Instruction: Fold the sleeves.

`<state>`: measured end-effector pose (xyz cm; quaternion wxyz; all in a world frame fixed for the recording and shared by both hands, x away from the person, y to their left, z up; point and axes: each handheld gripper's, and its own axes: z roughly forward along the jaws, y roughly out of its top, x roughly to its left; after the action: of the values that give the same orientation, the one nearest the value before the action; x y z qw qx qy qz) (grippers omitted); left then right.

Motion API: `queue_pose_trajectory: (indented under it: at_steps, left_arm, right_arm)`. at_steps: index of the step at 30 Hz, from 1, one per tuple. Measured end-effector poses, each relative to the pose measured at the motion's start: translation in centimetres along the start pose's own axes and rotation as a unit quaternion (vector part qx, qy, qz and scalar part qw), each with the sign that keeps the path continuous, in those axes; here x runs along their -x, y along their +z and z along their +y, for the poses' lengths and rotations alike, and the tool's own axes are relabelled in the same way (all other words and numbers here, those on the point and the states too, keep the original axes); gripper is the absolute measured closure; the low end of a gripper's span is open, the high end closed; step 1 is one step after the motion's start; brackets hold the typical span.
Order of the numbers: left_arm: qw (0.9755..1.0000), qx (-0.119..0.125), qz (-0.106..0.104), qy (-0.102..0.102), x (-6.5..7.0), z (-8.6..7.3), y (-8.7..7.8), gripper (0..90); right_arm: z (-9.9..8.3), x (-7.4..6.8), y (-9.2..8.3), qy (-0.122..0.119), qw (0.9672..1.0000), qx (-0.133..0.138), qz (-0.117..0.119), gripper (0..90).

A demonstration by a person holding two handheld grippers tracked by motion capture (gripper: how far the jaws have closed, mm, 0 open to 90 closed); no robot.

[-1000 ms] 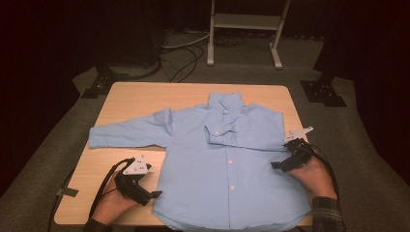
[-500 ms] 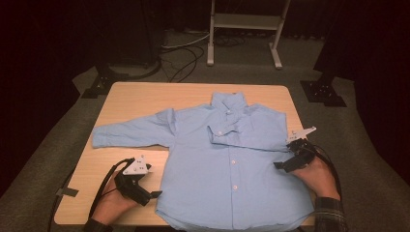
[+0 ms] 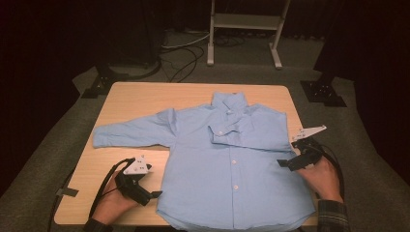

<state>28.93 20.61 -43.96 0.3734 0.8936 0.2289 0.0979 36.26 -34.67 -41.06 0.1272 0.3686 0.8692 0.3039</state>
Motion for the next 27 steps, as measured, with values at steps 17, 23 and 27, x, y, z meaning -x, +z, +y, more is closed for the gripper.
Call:
queue_pose_trajectory:
  at_steps: [17, 23, 27]
  left_arm:
    - [1.0, 0.0, -0.001, 0.001, 0.0, 0.1, -0.1, 0.0]
    - [1.0, -0.001, 0.0, 0.0, 0.1, 0.1, 0.1, 0.0]
    - [1.0, -0.003, 0.0, 0.003, 0.1, 0.2, 0.2, 0.0]
  right_arm:
    - [-3.0, -6.5, -1.9, -0.001, 0.9997, 0.021, 0.015, 0.7]
    - [-3.8, -9.0, -1.5, 0.011, 0.9985, 0.045, 0.028, 0.7]
    - [-3.1, -10.3, 0.0, 0.002, 0.9983, 0.046, 0.036, 0.7]
